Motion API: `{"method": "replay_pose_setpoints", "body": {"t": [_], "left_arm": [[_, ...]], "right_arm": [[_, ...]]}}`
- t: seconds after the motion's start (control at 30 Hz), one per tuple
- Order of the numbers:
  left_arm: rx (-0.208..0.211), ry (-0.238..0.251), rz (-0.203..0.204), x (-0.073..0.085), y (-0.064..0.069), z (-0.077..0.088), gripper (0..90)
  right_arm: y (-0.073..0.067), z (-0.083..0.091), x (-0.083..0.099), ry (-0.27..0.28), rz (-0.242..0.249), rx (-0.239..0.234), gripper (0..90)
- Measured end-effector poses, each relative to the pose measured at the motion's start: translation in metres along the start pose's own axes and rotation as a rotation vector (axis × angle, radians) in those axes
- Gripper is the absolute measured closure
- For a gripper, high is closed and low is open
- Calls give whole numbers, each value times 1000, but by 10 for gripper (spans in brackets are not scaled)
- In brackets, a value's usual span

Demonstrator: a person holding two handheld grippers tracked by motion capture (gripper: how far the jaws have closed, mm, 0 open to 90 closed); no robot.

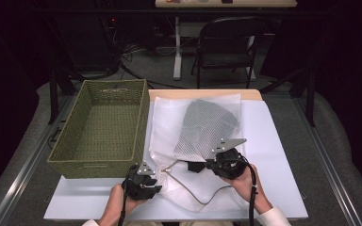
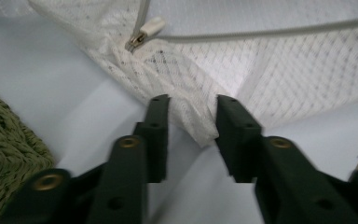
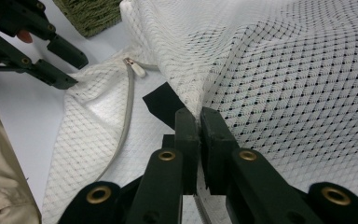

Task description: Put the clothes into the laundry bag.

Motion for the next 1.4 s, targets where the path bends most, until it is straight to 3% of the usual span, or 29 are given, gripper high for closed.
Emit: {"method": "replay_pose_setpoints", "body": {"t": [0.07,0.17,0.4,0.43,0.5,0.73,0.87,1.03,1.2,1.4], "left_arm": [[-14,2,16,-2,1,0,480],[-21,5,15,-5,2,0,388],[-37,-8,-6,-12,3,-11,298],[-46,-3,-3,-14,2,-13,288],[-23,-10,19,-17,1,-18,289],[-62,-27,33,-17,-6,-26,354],[-77,-6,45,-16,-6,-28,400],[-95,23,44,-15,-9,-26,580],[-75,23,41,-10,-11,-22,812],[-49,22,43,-3,-10,-13,874]], "right_arm": [[1,-1,1,-5,-5,-2,861],[1,-3,2,-11,-7,-6,861],[-2,-4,1,-16,4,-3,861],[-2,-4,1,-17,4,-3,861],[-2,-4,1,-16,9,-2,860],[-4,-6,1,-25,15,2,860],[-5,-8,1,-32,18,-4,860],[-8,-8,2,-38,23,-5,860],[-7,-6,2,-36,21,-2,860],[-8,-4,2,-35,23,-2,860]]}}
Point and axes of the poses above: each handheld gripper's, and its own axes: z roughly backward along the jaws, x roughly out of its underside, y roughly to its right, the point moved 7 cm from there along -z, roughly forward along the jaws, and after that the axes turned 4 degrees about x, right-handed, at the moved point
